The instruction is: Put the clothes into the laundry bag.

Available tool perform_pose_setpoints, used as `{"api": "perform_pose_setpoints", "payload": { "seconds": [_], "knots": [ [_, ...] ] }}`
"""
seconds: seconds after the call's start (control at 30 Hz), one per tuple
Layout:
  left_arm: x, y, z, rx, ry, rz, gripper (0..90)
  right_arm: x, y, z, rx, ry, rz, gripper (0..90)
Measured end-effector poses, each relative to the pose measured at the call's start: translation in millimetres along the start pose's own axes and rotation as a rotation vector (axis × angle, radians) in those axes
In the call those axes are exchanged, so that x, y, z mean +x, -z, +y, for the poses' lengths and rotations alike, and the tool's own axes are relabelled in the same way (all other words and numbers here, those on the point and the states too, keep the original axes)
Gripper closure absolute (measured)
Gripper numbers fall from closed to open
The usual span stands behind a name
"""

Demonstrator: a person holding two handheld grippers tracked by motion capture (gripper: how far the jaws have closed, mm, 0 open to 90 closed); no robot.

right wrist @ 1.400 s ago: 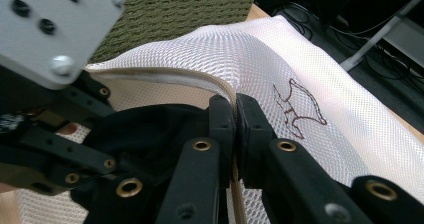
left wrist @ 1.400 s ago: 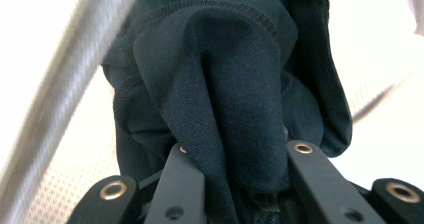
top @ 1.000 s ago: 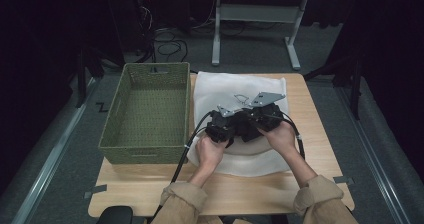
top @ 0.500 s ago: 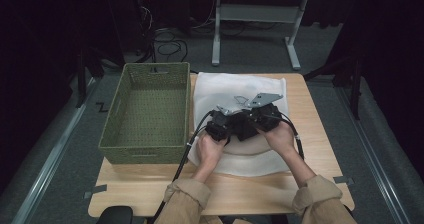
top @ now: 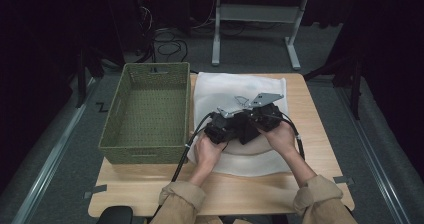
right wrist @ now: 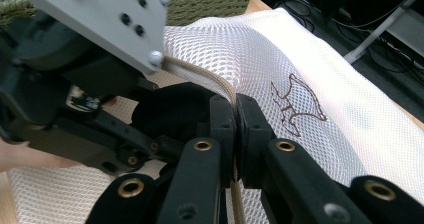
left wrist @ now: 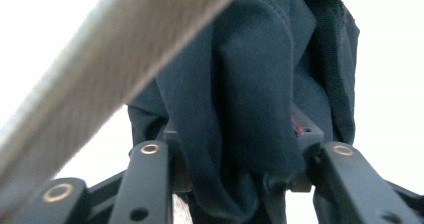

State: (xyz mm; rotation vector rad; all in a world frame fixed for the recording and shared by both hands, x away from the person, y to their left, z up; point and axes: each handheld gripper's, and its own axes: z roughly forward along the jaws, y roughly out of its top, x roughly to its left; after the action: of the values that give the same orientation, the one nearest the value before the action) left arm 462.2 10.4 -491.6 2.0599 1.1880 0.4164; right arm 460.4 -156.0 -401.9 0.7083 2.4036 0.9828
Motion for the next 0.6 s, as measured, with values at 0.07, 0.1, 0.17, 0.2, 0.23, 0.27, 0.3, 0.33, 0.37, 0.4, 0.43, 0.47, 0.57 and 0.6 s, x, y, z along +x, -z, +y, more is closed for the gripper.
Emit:
{"api": "perform_pose_setpoints", "payload": {
  "seconds": [0.07,0.1,0.17,0.2,0.23,0.27,0.3,0.33,0.37,0.4,0.43,0.47,0.57,0.6],
  "knots": [
    [0.4,2.8,-1.4,0.006,-0.005,-0.003,53.0,-0.2,-0.4,0.3,0.0,0.0,0.003,88.0],
    [0.2,5.0,-2.6,0.002,-0.007,-0.002,51.6,-0.2,-1.0,0.3,-0.004,0.002,0.003,88.1],
    [-1.0,8.8,-4.8,-0.001,-0.016,-0.005,48.7,0.5,-1.6,0.8,0.001,0.005,0.003,88.0],
    [-1.9,10.8,-6.2,-0.001,-0.022,-0.008,47.8,0.9,-1.7,1.0,0.006,0.004,0.003,88.0],
    [-2.5,13.1,-8.2,0.001,-0.029,-0.012,46.9,0.7,-2.0,1.2,0.003,0.009,0.002,88.0],
    [-3.0,15.2,-10.3,0.002,-0.033,-0.013,46.6,1.0,-1.8,1.2,0.004,0.006,0.004,88.0],
    [-3.0,17.9,-13.0,0.003,-0.036,-0.011,46.6,0.9,-1.6,1.3,0.003,0.006,0.004,88.0],
    [-2.7,19.3,-14.5,0.005,-0.036,-0.011,47.0,0.8,-1.4,1.3,0.004,0.0,0.004,88.0],
    [-2.1,20.7,-16.2,0.007,-0.032,-0.014,48.1,0.5,-1.4,1.1,0.002,-0.003,0.002,88.0],
    [-1.1,21.6,-17.7,0.012,-0.028,-0.018,49.2,0.0,-1.3,1.2,-0.001,-0.001,0.001,88.0],
    [-0.3,22.2,-19.0,0.019,-0.024,-0.028,51.5,-0.1,-1.1,1.4,-0.001,-0.002,0.002,88.1],
    [0.4,22.1,-19.9,0.029,-0.023,-0.038,55.0,-0.2,-0.9,1.6,-0.001,0.0,0.001,88.0],
    [1.0,17.0,-21.5,0.052,-0.02,-0.046,61.3,0.6,-1.4,2.1,-0.002,0.003,0.002,88.0],
    [1.5,15.1,-21.8,0.056,-0.017,-0.048,64.9,0.8,-1.4,2.2,-0.002,0.005,0.002,88.0]
  ]
}}
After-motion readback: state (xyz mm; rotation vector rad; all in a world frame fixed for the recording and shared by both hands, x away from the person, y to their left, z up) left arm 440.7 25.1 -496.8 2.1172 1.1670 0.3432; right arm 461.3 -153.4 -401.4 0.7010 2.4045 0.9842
